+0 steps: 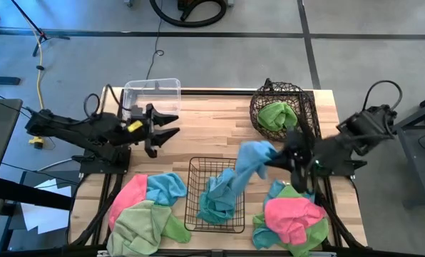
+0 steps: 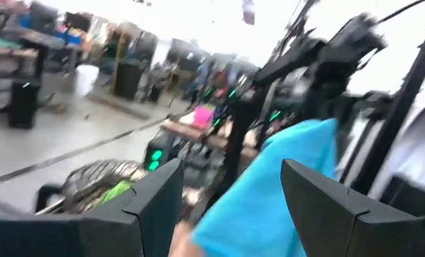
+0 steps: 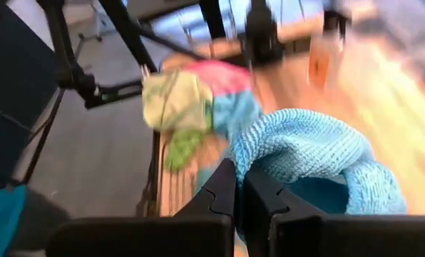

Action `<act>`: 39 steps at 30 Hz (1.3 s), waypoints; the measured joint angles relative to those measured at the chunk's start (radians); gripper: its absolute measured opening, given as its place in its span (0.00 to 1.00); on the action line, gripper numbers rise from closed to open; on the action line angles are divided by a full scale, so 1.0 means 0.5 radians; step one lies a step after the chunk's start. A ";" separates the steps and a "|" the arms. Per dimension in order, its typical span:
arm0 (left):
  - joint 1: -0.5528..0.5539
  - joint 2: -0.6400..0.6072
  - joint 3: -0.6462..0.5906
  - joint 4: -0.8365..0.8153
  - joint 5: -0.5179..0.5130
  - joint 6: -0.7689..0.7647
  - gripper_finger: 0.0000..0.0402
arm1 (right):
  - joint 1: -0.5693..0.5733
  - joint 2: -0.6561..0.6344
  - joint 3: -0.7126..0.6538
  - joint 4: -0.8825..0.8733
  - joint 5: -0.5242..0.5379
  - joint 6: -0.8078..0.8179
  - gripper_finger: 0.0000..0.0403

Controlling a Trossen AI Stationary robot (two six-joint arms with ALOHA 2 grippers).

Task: Sort microfiber towel by color & place in baskets
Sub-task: Put the blue towel into the bottom basket

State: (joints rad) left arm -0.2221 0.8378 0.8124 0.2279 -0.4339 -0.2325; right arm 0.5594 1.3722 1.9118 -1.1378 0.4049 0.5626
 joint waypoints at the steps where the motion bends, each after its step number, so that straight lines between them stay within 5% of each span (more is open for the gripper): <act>1: -0.002 -0.019 0.000 0.057 0.039 0.001 0.56 | -0.051 0.001 -0.007 0.088 -0.039 -0.114 0.00; 7: -0.005 -0.174 0.002 0.358 0.276 0.001 0.56 | -0.370 0.005 -0.099 0.595 -0.375 -0.649 0.00; 12: -0.005 -0.274 0.002 0.383 0.289 0.067 0.56 | -0.557 0.012 -0.182 1.059 -0.429 -0.909 0.00; 26: -0.155 -0.105 0.001 0.070 0.119 0.399 0.56 | -0.793 0.016 -0.642 1.434 -0.618 -0.760 0.00; 39: -0.231 -0.012 0.001 0.017 0.004 0.473 0.56 | -0.792 0.006 -0.674 1.567 -0.645 -0.775 0.00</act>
State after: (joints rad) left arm -0.3378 0.8318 0.8127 0.2363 -0.4320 0.0038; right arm 0.1635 1.3753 1.5747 -0.3543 0.0825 0.1752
